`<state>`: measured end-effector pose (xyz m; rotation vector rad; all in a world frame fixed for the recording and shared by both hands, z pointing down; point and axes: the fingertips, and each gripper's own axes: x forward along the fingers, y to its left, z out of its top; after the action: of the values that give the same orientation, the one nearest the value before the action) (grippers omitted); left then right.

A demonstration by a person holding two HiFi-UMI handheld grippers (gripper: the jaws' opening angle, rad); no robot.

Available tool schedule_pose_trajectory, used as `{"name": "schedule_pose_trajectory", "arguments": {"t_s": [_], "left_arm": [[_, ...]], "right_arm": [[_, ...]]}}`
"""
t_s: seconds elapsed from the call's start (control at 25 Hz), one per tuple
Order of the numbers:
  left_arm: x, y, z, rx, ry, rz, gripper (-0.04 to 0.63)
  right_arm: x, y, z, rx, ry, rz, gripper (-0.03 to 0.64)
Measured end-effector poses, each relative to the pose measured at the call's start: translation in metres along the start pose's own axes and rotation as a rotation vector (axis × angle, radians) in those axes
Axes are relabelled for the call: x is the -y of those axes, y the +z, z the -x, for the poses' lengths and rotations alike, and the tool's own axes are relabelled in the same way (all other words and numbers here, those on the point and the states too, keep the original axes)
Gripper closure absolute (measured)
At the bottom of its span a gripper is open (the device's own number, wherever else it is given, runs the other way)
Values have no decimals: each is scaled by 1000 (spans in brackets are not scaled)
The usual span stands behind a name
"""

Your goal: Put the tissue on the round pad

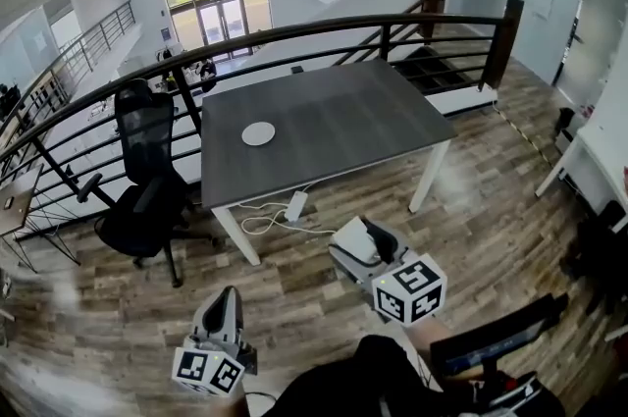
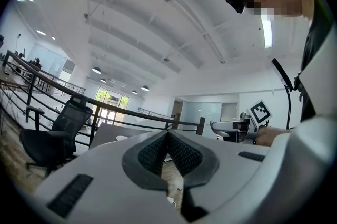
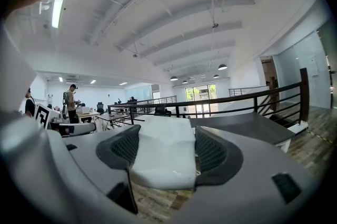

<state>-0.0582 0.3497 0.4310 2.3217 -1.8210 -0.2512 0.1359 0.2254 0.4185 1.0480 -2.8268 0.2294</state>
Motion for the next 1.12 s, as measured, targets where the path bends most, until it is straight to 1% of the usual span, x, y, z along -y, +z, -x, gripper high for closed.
{"name": "schedule_pose_trajectory", "arguments": {"t_s": [0.24, 0.32, 0.48, 0.56, 0.72, 0.84, 1.0, 1.12], "left_arm": [[-6, 3, -10, -13, -17, -24, 592], [-11, 3, -17, -18, -7, -33, 592], [-25, 6, -33, -17, 40, -35, 592], [-27, 10, -46, -17, 59, -43, 592], [-31, 24, -78, -4, 89, -77, 592], [-42, 34, -102, 5, 124, -78, 592], [-40, 36, -136, 1, 126, -86, 592], [-36, 33, -165, 2, 136, -84, 592]], "right_arm": [[-5, -1, -15, -9, 19, 7, 285], [-2, -1, -29, -6, 39, -7, 285], [6, 5, -58, -2, 91, -13, 285], [17, 8, -71, 7, 118, -8, 285], [44, 23, -95, 23, 142, -29, 285], [62, 34, -114, 30, 161, -31, 285], [87, 41, -132, 36, 178, -2, 285], [112, 41, -144, 31, 196, -25, 285]]}}
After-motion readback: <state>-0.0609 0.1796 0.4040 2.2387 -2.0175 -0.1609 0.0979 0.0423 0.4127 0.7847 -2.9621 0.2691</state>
